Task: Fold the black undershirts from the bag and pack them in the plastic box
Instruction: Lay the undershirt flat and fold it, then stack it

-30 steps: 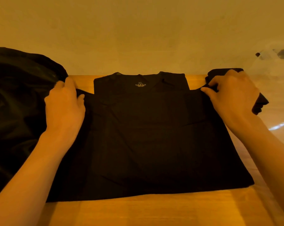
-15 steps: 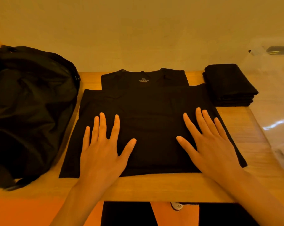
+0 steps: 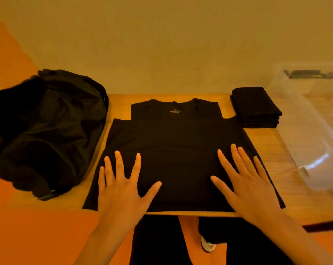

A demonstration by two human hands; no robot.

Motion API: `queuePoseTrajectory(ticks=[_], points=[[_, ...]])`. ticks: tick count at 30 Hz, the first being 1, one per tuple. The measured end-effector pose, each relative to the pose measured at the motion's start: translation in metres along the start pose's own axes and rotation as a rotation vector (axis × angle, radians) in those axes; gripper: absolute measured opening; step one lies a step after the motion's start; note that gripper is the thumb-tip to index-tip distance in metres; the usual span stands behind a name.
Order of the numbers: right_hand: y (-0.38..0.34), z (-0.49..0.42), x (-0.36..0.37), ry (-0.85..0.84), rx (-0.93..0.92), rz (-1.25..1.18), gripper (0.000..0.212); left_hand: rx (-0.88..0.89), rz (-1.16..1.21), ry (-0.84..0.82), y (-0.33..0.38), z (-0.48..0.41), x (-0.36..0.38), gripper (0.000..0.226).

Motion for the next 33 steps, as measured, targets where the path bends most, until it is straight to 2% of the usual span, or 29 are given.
queuePoseTrajectory(ticks=[4, 9, 12, 15, 19, 24, 26, 27, 29, 31, 33], points=[[0.002, 0.014, 0.007, -0.027, 0.001, 0.002, 0.080, 0.000, 0.049, -0.019, -0.001, 0.016, 0.008, 0.096], [-0.007, 0.022, 0.003, -0.078, 0.007, 0.003, 0.089, 0.005, 0.053, -0.012, -0.001, 0.023, 0.007, 0.099], [-0.014, 0.009, -0.013, -0.022, -0.018, 0.002, 0.088, 0.035, 0.068, 0.031, 0.002, 0.018, -0.004, 0.106], [-0.024, -0.024, -0.025, 0.010, -0.060, -0.015, 0.083, 0.066, 0.121, 0.081, 0.005, 0.010, -0.007, 0.100], [-0.034, -0.052, -0.023, -0.050, 0.003, -0.020, 0.079, 0.058, 0.105, 0.047, 0.008, 0.009, -0.001, 0.097], [-0.032, -0.044, -0.025, -0.124, 0.056, -0.013, 0.079, 0.044, 0.157, 0.068, 0.008, 0.014, 0.007, 0.092], [-0.045, -0.046, -0.034, -0.080, 0.047, 0.034, 0.083, 0.043, 0.175, 0.105, 0.008, 0.014, 0.008, 0.091], [-0.057, -0.051, -0.042, -0.014, 0.000, 0.061, 0.083, 0.046, 0.178, 0.121, 0.008, 0.014, 0.008, 0.091], [-0.092, -0.065, -0.058, 0.063, -0.221, 0.028, 0.074, 0.059, 0.170, 0.125, 0.009, 0.013, 0.009, 0.091], [-0.137, -0.087, -0.072, -0.019, -0.506, -0.034, 0.065, 0.065, 0.168, 0.134, 0.008, 0.013, 0.009, 0.090], [-0.181, -0.110, -0.079, -0.102, -0.718, 0.014, 0.061, 0.064, 0.184, 0.142, 0.008, 0.014, 0.008, 0.089]])
Point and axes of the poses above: each hand's wrist, its own z-axis away from the middle knuckle, its own x-axis out of the palm, y = z × x, the point moved 2 cm from there along -z, towards the middle knuckle, and after that the axes turned 13 degrees about -y, right-handed, at the moved point
